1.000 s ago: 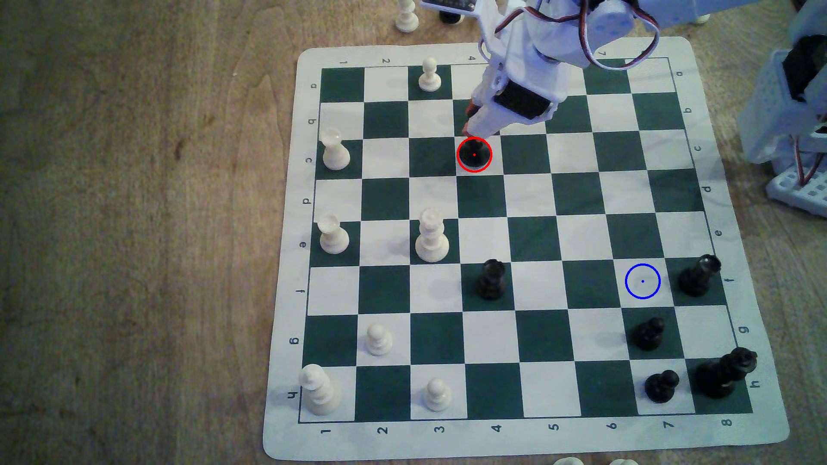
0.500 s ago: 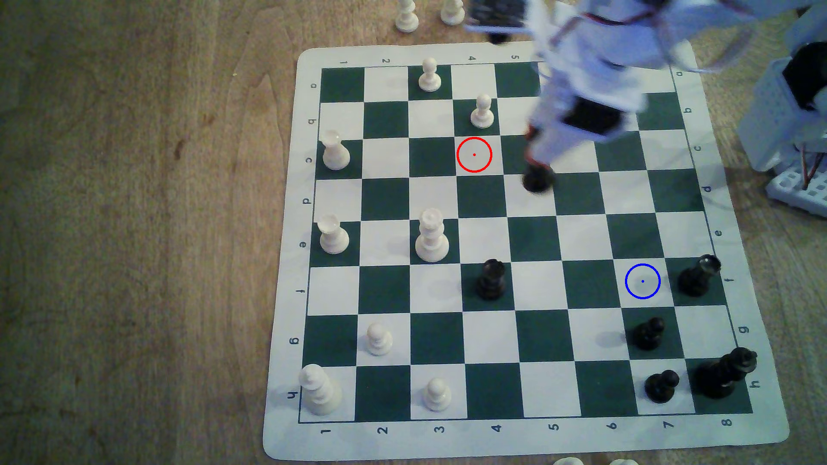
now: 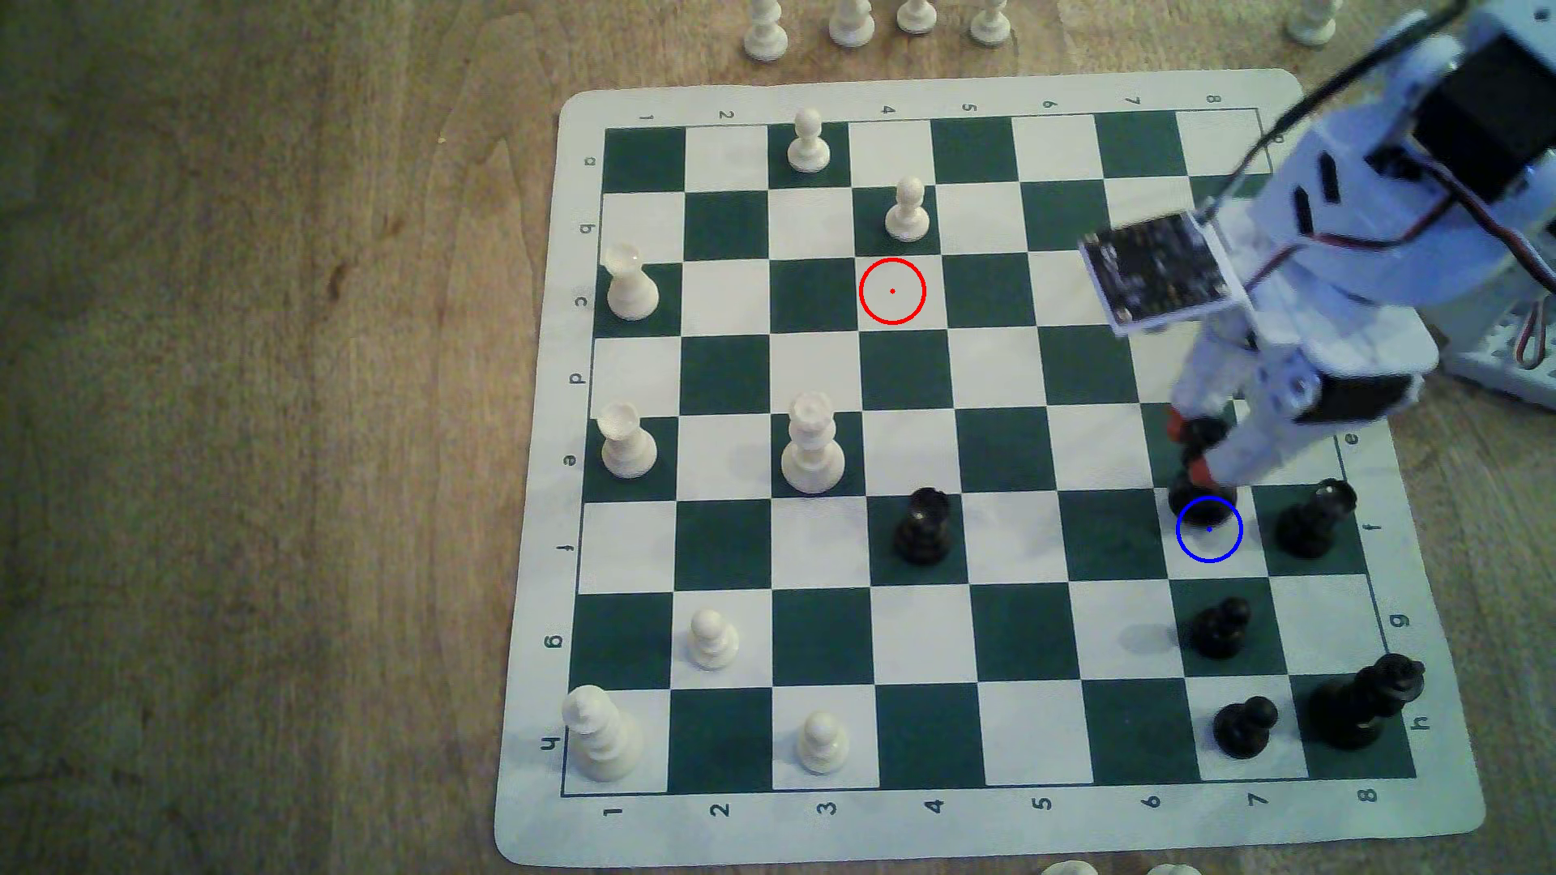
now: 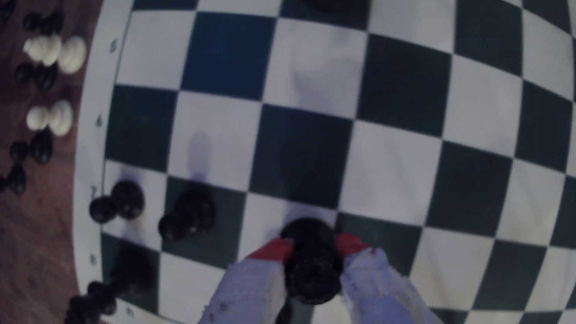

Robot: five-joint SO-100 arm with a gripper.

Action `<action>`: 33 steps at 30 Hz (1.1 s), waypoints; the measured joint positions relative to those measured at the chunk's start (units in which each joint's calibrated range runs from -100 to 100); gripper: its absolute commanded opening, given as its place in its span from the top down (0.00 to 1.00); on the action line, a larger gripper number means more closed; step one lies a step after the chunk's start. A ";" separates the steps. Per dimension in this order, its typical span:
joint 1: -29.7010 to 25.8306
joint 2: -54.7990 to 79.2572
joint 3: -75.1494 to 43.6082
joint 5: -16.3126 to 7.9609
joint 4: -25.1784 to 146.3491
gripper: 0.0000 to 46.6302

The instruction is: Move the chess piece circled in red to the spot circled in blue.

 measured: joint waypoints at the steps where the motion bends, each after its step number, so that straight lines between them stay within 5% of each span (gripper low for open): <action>1: -0.15 0.00 0.09 0.00 -0.16 0.99; 28: -2.95 0.00 2.98 0.05 -3.82 0.99; 30: -2.95 0.00 2.98 0.05 -3.90 0.87; 32: -2.95 0.00 2.98 0.05 -3.98 0.57; 33: -2.88 0.00 2.98 0.05 -4.22 0.55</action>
